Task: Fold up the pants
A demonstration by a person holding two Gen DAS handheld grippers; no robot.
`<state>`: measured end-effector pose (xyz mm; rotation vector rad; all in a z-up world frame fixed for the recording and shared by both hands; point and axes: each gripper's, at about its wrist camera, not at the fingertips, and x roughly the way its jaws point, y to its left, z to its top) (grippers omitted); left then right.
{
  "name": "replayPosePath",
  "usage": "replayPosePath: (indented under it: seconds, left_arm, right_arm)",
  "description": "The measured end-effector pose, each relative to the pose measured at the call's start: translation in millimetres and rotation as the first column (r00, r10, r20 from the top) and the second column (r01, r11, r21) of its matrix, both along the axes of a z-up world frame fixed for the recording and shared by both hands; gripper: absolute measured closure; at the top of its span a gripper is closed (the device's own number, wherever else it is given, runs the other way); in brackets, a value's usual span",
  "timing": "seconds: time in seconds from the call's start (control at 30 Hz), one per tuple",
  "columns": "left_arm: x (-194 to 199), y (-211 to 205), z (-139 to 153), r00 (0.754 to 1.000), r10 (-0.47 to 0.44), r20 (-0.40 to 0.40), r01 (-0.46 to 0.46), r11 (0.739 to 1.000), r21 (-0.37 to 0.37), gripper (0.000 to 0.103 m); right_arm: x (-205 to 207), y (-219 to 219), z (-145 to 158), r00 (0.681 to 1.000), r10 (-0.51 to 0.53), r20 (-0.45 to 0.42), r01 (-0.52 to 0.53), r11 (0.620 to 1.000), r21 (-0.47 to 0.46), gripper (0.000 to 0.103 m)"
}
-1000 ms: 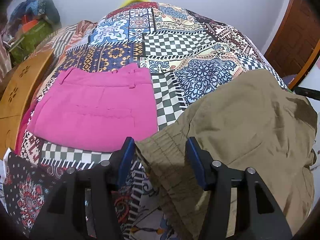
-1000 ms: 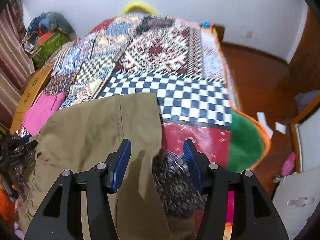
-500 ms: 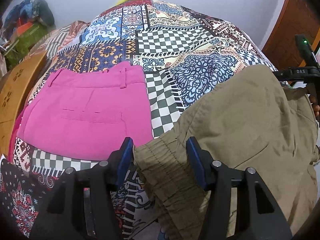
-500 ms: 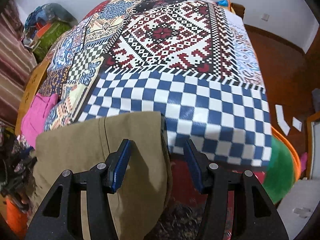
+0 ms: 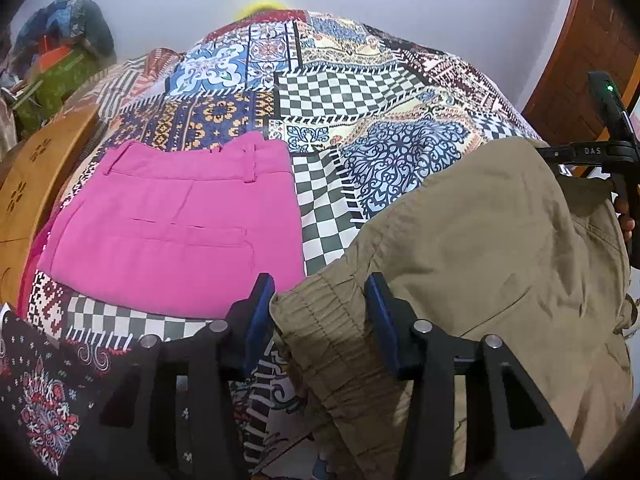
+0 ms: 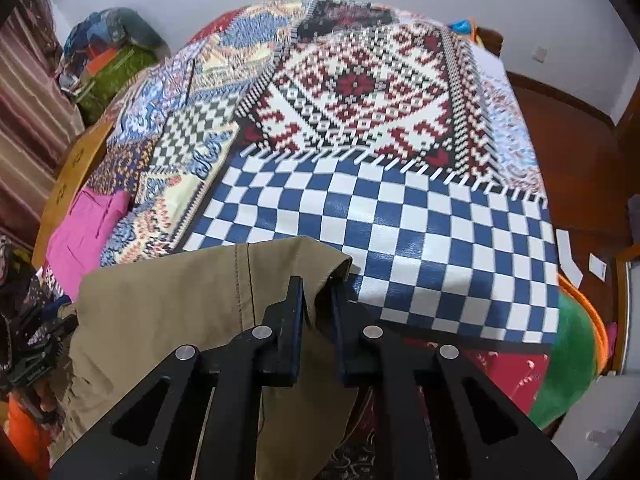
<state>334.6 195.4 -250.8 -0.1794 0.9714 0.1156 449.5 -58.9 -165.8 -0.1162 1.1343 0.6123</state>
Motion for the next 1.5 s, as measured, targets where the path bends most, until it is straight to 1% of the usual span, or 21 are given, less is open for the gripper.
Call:
replayPosePath:
  seconds: [0.03, 0.1, 0.2, 0.3, 0.37, 0.4, 0.43, 0.47, 0.5, 0.53, 0.6, 0.7, 0.8, 0.9, 1.0, 1.03, 1.07, 1.17, 1.23, 1.3, 1.5]
  left_arm:
    - [-1.4, 0.8, 2.1, 1.000, 0.003, 0.004, -0.003, 1.000, 0.005, 0.065]
    - [-4.6, 2.3, 7.7, 1.000, 0.007, 0.015, -0.007, 1.000, 0.013, 0.082]
    - [-10.2, 7.3, 18.2, 0.999, 0.006, 0.039, -0.005, 1.000, -0.022, 0.084]
    - [-13.4, 6.8, 27.3, 0.999, -0.007, 0.043, 0.008, 1.000, -0.023, 0.085]
    - [-15.1, 7.7, 31.2, 0.999, -0.026, 0.030, 0.027, 0.999, -0.031, 0.085]
    - [-15.5, 8.8, 31.7, 0.999, -0.028, 0.016, 0.028, 0.999, -0.037, 0.082]
    - [-16.2, 11.5, 30.4, 1.000, -0.022, -0.009, 0.021, 0.999, -0.045, 0.070]
    - [-17.0, 13.2, 28.9, 1.000, -0.022, -0.019, 0.021, 0.998, -0.057, 0.062]
    - [-18.6, 14.7, 27.1, 1.000, -0.017, -0.019, 0.016, 0.998, -0.059, 0.043]
    - [-20.5, 15.0, 26.1, 1.000, -0.009, -0.016, 0.008, 0.999, -0.049, 0.031]
    - [-21.7, 13.6, 21.1, 1.000, -0.011, -0.015, 0.011, 1.000, -0.025, 0.030]
    - [-15.0, 10.3, 11.6, 0.999, -0.032, -0.032, 0.031, 0.999, -0.039, 0.030]
    - [-3.8, 9.4, 0.1, 0.998, -0.035, -0.045, 0.034, 0.999, -0.031, 0.030]
    - [6.5, 12.9, -9.2, 0.998, -0.042, -0.051, 0.038, 0.996, -0.086, 0.030]
    - [13.2, 16.8, -16.3, 0.997, -0.051, -0.049, 0.043, 0.987, -0.153, 0.031]
    - [13.5, 16.1, -17.0, 0.997, -0.057, -0.046, 0.049, 0.985, -0.165, 0.039]
    - [13.5, 15.3, -17.2, 0.997, -0.062, -0.045, 0.053, 0.984, -0.172, 0.041]
    - [10.8, 9.4, -12.6, 0.998, -0.061, -0.035, 0.056, 0.990, -0.132, 0.048]
    - [8.1, 6.5, -6.1, 0.998, -0.059, -0.027, 0.056, 0.993, -0.100, 0.055]
    - [4.8, 4.8, 3.5, 0.998, -0.059, -0.014, 0.057, 0.995, -0.081, 0.058]
    - [-4.8, 5.4, 41.4, 0.997, -0.053, 0.053, 0.056, 0.997, -0.052, 0.062]
  right_arm:
    - [-4.0, -1.8, 6.5, 1.000, -0.001, 0.023, 0.001, 1.000, 0.007, 0.093]
    - [-9.1, -10.8, 18.0, 0.999, -0.011, 0.046, 0.009, 0.999, 0.032, 0.093]
    - [-10.1, -19.6, 29.6, 0.998, -0.018, 0.063, 0.014, 0.998, 0.062, 0.094]
    - [-14.2, -25.1, 43.1, 0.997, -0.022, 0.080, 0.015, 0.996, 0.087, 0.094]
    - [-18.1, -26.7, 48.9, 0.996, -0.024, 0.086, 0.015, 0.994, 0.104, 0.094]
    - [-20.5, -26.8, 50.3, 0.996, -0.022, 0.092, 0.012, 0.994, 0.110, 0.094]
    - [-22.9, -27.9, 51.9, 0.995, -0.019, 0.099, 0.008, 0.994, 0.111, 0.094]
    - [-25.5, -27.0, 52.4, 0.994, -0.015, 0.106, 0.004, 0.994, 0.109, 0.094]
    - [-28.4, -27.0, 52.8, 0.993, -0.010, 0.116, -0.002, 0.995, 0.103, 0.094]
    - [-31.0, -26.9, 52.8, 0.993, -0.006, 0.121, -0.006, 0.995, 0.100, 0.094]
    - [-33.9, -26.7, 50.7, 0.992, 0.004, 0.129, -0.016, 0.996, 0.089, 0.094]
    - [-36.0, -29.1, 46.1, 0.991, 0.011, 0.132, -0.021, 0.997, 0.078, 0.094]
    - [-35.3, -34.7, 41.0, 0.993, 0.003, 0.121, -0.013, 0.997, 0.080, 0.094]
    - [-34.3, -41.8, 35.6, 0.994, -0.005, 0.109, -0.005, 0.996, 0.086, 0.094]
    - [-34.7, -44.1, 32.7, 0.994, -0.007, 0.105, -0.002, 0.997, 0.083, 0.094]
    - [-33.8, -44.5, 31.5, 0.995, -0.008, 0.103, 0.000, 0.996, 0.084, 0.094]
    - [-33.8, -44.5, 31.2, 0.995, -0.010, 0.104, 0.001, 0.996, 0.085, 0.094]
    - [-34.7, -44.3, 33.3, 0.994, -0.012, 0.111, 0.002, 0.996, 0.091, 0.095]
    - [-35.3, -44.1, 37.2, 0.993, -0.015, 0.115, 0.003, 0.995, 0.100, 0.095]
    - [-36.4, -43.5, 42.5, 0.992, -0.019, 0.127, 0.005, 0.995, 0.104, 0.095]
    - [-40.1, -42.8, 72.2, 0.983, -0.042, 0.181, 0.016, 0.990, 0.140, 0.095]
